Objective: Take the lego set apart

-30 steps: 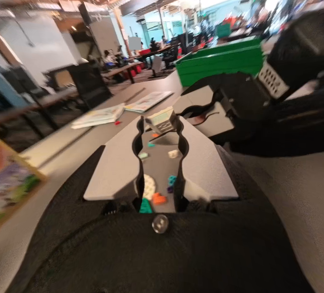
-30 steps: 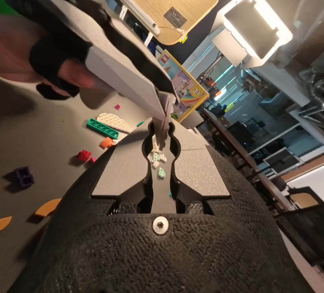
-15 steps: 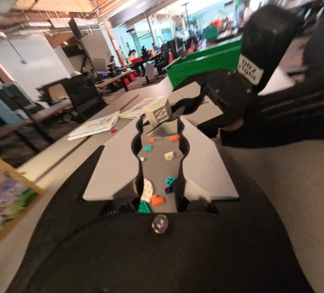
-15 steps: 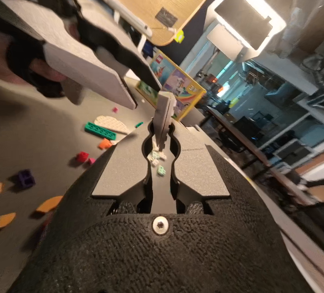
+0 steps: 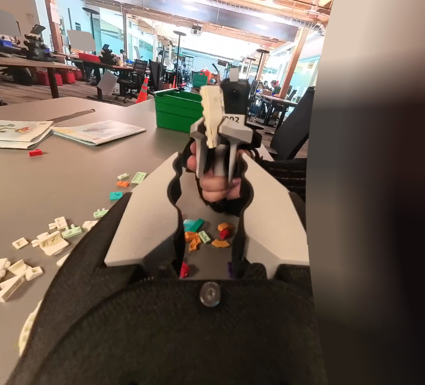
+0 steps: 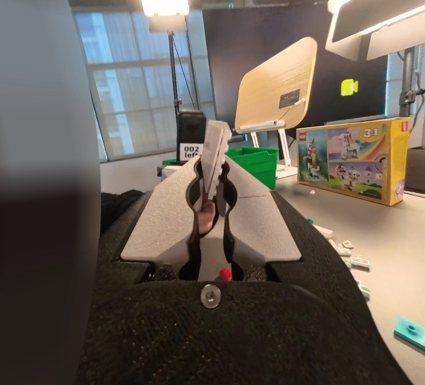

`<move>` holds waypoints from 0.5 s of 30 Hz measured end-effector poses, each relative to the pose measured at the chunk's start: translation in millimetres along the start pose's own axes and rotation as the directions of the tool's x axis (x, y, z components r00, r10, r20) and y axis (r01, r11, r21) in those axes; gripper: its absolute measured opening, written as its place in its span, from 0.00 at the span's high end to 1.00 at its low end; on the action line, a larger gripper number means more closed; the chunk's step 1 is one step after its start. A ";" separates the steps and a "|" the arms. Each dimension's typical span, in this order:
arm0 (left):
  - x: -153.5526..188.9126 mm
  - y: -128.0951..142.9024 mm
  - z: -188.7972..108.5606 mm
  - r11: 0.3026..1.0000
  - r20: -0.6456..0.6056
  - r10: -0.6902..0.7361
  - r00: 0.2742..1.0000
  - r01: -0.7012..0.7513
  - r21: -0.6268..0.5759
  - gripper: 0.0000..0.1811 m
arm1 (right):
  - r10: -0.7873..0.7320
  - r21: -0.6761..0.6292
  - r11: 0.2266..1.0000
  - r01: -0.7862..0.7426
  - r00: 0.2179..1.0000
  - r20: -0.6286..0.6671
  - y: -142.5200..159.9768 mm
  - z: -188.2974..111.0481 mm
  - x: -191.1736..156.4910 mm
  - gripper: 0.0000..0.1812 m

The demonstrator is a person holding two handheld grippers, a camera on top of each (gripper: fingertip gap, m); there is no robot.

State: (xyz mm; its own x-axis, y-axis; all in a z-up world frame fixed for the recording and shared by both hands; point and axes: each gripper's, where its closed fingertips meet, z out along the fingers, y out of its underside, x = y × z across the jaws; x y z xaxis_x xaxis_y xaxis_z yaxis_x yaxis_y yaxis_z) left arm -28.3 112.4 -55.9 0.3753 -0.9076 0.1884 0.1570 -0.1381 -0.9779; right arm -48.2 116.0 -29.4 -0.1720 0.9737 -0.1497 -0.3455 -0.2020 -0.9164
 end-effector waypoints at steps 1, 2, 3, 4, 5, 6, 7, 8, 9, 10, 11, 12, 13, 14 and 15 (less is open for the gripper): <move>1.2 0.6 1.5 1.000 -0.003 -0.002 1.000 0.002 -0.001 0.74 | 0.009 0.005 1.000 -0.009 1.000 -0.001 -0.7 -0.5 0.7 0.94; 1.8 1.5 3.5 1.000 0.000 -0.001 1.000 0.001 -0.005 0.75 | 0.013 0.001 1.000 -0.013 1.000 0.004 0.4 -0.1 0.0 0.94; 1.9 2.0 5.5 1.000 0.010 0.003 1.000 -0.003 -0.005 0.77 | 0.015 -0.006 1.000 -0.015 1.000 0.014 2.2 1.4 -2.2 0.94; 1.9 2.1 7.5 1.000 0.021 0.007 1.000 -0.007 0.000 0.80 | 0.016 -0.017 1.000 -0.015 1.000 0.026 4.8 3.4 -4.6 0.94; 2.6 2.1 9.1 1.000 0.027 0.010 1.000 -0.010 0.008 0.82 | 0.014 -0.032 0.999 -0.013 0.999 0.037 8.3 5.5 -7.2 0.94; 3.3 1.8 10.4 1.000 0.034 0.015 0.999 -0.016 0.014 0.86 | 0.012 -0.042 0.999 -0.011 0.999 0.041 10.9 7.4 -8.7 0.94; 2.8 1.6 11.0 0.999 0.048 0.027 0.998 -0.028 0.020 0.88 | 0.013 -0.039 0.999 -0.012 0.999 0.037 11.4 8.4 -8.5 0.94; 2.1 0.8 11.0 0.999 0.064 0.035 0.997 -0.037 0.029 0.89 | 0.018 -0.034 0.999 -0.017 0.999 0.030 11.0 8.7 -7.1 0.94; 2.4 0.6 11.5 0.999 0.068 0.039 0.997 -0.041 0.034 0.91 | 0.024 -0.034 0.999 -0.023 0.999 0.024 11.0 8.6 -5.5 0.94; 3.2 0.4 12.4 0.998 0.069 0.037 0.997 -0.040 0.039 0.93 | 0.029 -0.035 0.999 -0.028 0.999 0.019 10.6 8.4 -4.4 0.94; 2.6 -0.3 13.1 0.998 0.079 0.034 0.996 -0.038 0.045 0.94 | 0.029 -0.034 0.999 -0.028 0.999 0.014 10.0 8.0 -3.4 0.94; 1.7 0.2 13.9 0.998 0.087 0.034 0.996 -0.038 0.041 0.96 | 0.024 -0.040 0.999 -0.025 1.000 -0.003 10.5 7.5 -1.0 0.93; -5.0 1.5 13.4 0.999 0.135 0.037 0.990 -0.041 0.026 0.96 | 0.019 -0.054 0.998 -0.021 0.999 -0.049 12.2 6.6 6.0 0.91; -14.8 2.8 11.5 0.998 0.206 0.052 0.977 -0.055 0.005 0.96 | 0.013 -0.072 0.997 -0.020 0.994 -0.104 14.6 4.9 14.6 0.88; -21.8 5.0 9.2 0.996 0.259 0.085 0.962 -0.080 -0.031 0.96 | 0.015 -0.094 0.995 -0.029 0.990 -0.142 17.6 3.5 21.1 0.84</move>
State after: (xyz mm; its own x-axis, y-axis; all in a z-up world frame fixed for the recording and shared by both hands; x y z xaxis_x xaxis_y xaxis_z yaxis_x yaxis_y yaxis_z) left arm -27.4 135.1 -64.1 0.6109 -0.7823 0.1212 0.0982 -0.0770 -0.9922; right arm -61.2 132.6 -47.4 -0.0447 0.9757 -0.2146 -0.2520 -0.2188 -0.9427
